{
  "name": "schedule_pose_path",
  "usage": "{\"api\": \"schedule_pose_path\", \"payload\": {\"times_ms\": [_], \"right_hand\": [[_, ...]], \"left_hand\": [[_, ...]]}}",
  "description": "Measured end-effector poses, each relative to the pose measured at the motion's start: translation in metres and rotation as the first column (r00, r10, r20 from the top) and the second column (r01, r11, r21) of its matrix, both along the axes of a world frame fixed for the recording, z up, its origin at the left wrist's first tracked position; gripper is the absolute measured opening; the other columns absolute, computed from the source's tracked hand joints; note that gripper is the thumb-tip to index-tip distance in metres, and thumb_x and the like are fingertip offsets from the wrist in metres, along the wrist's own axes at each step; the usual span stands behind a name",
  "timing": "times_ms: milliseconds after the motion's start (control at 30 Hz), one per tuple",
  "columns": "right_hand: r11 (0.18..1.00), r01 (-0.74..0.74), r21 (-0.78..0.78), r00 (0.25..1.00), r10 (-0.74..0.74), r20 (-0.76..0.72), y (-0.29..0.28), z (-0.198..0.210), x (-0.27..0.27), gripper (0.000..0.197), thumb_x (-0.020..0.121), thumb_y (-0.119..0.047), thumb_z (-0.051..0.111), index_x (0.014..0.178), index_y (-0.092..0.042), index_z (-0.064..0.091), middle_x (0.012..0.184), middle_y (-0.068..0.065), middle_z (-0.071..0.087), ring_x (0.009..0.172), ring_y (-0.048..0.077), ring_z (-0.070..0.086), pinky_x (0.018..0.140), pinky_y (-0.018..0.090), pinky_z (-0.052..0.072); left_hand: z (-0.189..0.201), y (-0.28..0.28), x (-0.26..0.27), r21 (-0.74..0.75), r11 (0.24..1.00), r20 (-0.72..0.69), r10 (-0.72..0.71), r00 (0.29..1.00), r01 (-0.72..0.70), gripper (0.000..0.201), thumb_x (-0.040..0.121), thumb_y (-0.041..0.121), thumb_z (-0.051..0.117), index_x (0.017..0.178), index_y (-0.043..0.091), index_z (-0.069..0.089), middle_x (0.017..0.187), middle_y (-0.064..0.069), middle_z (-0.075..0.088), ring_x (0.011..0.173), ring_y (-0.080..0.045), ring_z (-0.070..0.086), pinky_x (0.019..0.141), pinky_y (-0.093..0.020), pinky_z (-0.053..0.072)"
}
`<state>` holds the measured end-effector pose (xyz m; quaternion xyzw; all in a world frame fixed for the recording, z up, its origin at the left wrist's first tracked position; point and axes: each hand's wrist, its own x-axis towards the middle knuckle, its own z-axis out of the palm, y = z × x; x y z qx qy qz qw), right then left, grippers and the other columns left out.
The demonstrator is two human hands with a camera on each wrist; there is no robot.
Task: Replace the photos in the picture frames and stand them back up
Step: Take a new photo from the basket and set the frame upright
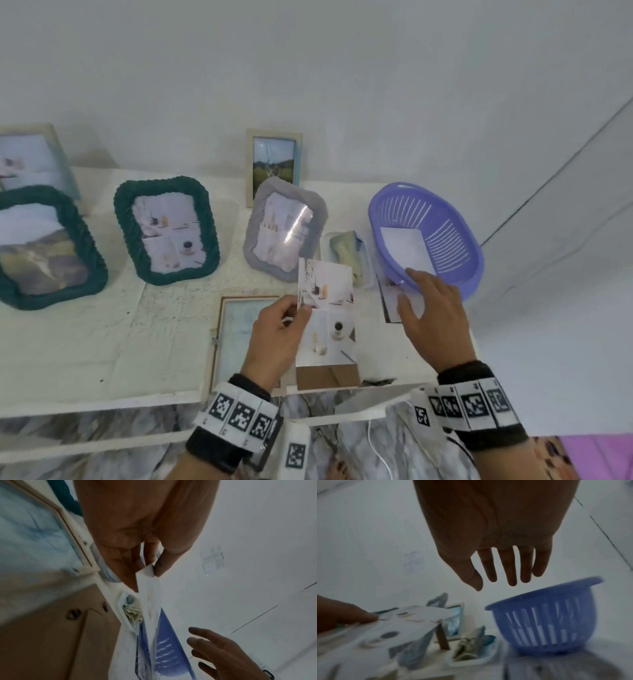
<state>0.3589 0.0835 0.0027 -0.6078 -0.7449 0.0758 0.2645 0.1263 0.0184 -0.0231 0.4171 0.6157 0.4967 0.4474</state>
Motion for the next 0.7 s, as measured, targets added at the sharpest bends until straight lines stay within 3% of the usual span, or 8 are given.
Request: {"api": "schedule_pose_path", "payload": {"times_ms": [100, 200, 300, 333, 400, 467, 567, 700], "right_hand": [[1.0, -0.031, -0.002, 0.974, 0.031, 0.225, 0.03, -0.011, 0.045, 0.046, 0.079, -0.022, 0.071, 0.122, -0.009, 0.062, 0.111, 0.014, 0.067, 0.102, 0.039, 0.059, 0.088, 0.05, 0.049], [0.993, -0.117, 0.007, 0.957, 0.111, 0.268, 0.047, -0.013, 0.07, 0.031, 0.075, -0.025, 0.067, 0.104, -0.012, 0.07, 0.088, 0.007, 0.07, 0.082, 0.036, 0.064, 0.077, 0.046, 0.05], [0.978, -0.209, 0.027, 0.96, 0.2, 0.197, 0.057, -0.006, 0.085, 0.032, 0.077, -0.029, 0.062, 0.103, -0.012, 0.071, 0.086, 0.005, 0.071, 0.078, 0.033, 0.062, 0.072, 0.041, 0.05], [0.974, -0.224, 0.04, 0.964, 0.215, 0.159, 0.06, -0.004, 0.09, 0.033, 0.079, -0.029, 0.062, 0.105, -0.011, 0.07, 0.088, 0.005, 0.071, 0.079, 0.032, 0.062, 0.073, 0.04, 0.05], [0.97, -0.239, 0.054, 0.968, 0.233, 0.091, 0.066, 0.002, 0.099, 0.032, 0.083, -0.029, 0.062, 0.109, -0.011, 0.069, 0.092, 0.004, 0.07, 0.081, 0.03, 0.061, 0.074, 0.038, 0.049], [0.967, -0.251, 0.05, 0.968, 0.249, 0.033, 0.071, 0.007, 0.106, 0.032, 0.085, -0.03, 0.063, 0.111, -0.012, 0.068, 0.094, 0.003, 0.07, 0.083, 0.028, 0.06, 0.075, 0.034, 0.045], [0.96, -0.272, 0.07, 0.962, 0.274, -0.01, 0.075, 0.011, 0.113, 0.034, 0.085, -0.033, 0.061, 0.111, -0.014, 0.069, 0.092, 0.001, 0.069, 0.081, 0.025, 0.058, 0.073, 0.03, 0.042], [0.949, -0.312, 0.045, 0.95, 0.311, 0.023, 0.076, 0.005, 0.117, 0.039, 0.086, -0.045, 0.053, 0.111, -0.019, 0.069, 0.088, -0.004, 0.068, 0.077, 0.023, 0.057, 0.07, 0.035, 0.048]], "left_hand": [[-0.01, 0.021, 0.033, -0.036, 0.999, -0.03, 0.032, 0.999, -0.033, 0.008, 0.093, 0.021, 0.063, 0.089, 0.021, 0.071, 0.085, 0.001, 0.072, 0.083, -0.019, 0.067, 0.072, -0.032, 0.054], [-0.017, 0.044, 0.063, -0.076, 0.994, -0.024, 0.076, 0.997, -0.078, 0.003, 0.09, 0.018, 0.068, 0.091, 0.019, 0.071, 0.084, -0.002, 0.073, 0.084, -0.022, 0.07, 0.078, -0.039, 0.058], [-0.012, 0.066, 0.088, -0.085, 0.989, -0.059, 0.118, 0.991, -0.123, 0.01, 0.09, 0.008, 0.066, 0.088, 0.017, 0.066, 0.077, 0.001, 0.067, 0.076, -0.02, 0.066, 0.063, -0.017, 0.053], [-0.012, 0.073, 0.096, -0.09, 0.987, -0.066, 0.125, 0.99, -0.131, 0.012, 0.09, 0.008, 0.066, 0.086, 0.02, 0.064, 0.077, 0.001, 0.066, 0.077, -0.022, 0.065, 0.064, -0.02, 0.054], [-0.017, 0.089, 0.109, -0.122, 0.983, -0.11, 0.124, 0.986, -0.137, 0.012, 0.088, 0.016, 0.07, 0.085, 0.026, 0.064, 0.081, 0.0, 0.069, 0.082, -0.024, 0.068, 0.074, -0.038, 0.058], [-0.02, 0.103, 0.12, -0.166, 0.975, -0.169, 0.117, 0.979, -0.146, 0.006, 0.086, 0.022, 0.072, 0.09, 0.024, 0.068, 0.084, 0.0, 0.07, 0.084, -0.022, 0.069, 0.078, -0.045, 0.059], [-0.021, 0.125, 0.138, -0.193, 0.967, -0.219, 0.121, 0.968, -0.165, 0.011, 0.084, 0.025, 0.074, 0.09, 0.022, 0.065, 0.081, 0.001, 0.067, 0.085, -0.024, 0.068, 0.08, -0.044, 0.058], [-0.021, 0.144, 0.157, -0.225, 0.959, -0.349, 0.084, 0.933, -0.171, 0.013, 0.085, 0.026, 0.071, 0.087, 0.017, 0.062, 0.08, -0.002, 0.065, 0.084, -0.025, 0.065, 0.078, -0.032, 0.053]]}}
